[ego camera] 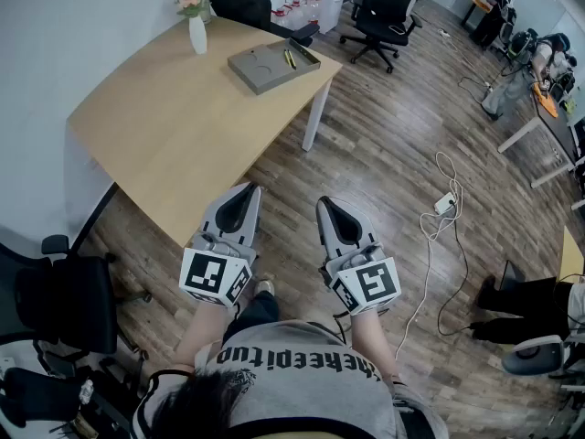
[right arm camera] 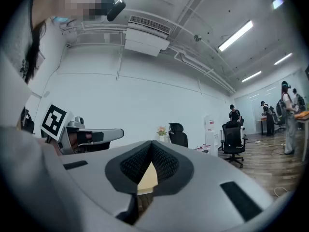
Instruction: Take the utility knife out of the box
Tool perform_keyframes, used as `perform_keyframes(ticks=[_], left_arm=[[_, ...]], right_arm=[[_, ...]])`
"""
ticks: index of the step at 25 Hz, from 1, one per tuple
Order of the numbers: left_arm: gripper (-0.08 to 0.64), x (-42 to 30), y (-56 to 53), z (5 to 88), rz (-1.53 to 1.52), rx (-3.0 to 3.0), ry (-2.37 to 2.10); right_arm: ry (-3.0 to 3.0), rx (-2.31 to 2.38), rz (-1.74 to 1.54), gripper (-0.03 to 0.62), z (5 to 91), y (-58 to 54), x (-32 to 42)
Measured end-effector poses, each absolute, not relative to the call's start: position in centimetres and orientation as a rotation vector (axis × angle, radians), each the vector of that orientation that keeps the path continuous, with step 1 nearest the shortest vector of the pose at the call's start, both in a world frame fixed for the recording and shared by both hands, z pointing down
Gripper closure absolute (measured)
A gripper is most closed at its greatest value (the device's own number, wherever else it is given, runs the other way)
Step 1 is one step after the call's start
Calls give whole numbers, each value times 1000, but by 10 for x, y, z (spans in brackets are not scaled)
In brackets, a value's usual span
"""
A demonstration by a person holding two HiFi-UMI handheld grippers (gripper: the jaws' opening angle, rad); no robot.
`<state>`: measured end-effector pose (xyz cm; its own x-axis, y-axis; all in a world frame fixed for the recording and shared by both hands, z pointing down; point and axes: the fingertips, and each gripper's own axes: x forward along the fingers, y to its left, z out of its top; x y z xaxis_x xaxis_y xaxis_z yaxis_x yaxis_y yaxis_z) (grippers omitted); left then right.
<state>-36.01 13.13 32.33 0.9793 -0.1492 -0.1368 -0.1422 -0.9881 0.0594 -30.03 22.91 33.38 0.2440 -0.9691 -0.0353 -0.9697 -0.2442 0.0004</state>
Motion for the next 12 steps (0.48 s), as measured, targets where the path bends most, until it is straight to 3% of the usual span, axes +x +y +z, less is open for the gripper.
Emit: perform_keyframes(ticks=[12], left_arm=[[541, -364, 119, 327, -218, 3069, -244]], right_arm=[[1928, -2457, 38, 586, 338, 216, -303]])
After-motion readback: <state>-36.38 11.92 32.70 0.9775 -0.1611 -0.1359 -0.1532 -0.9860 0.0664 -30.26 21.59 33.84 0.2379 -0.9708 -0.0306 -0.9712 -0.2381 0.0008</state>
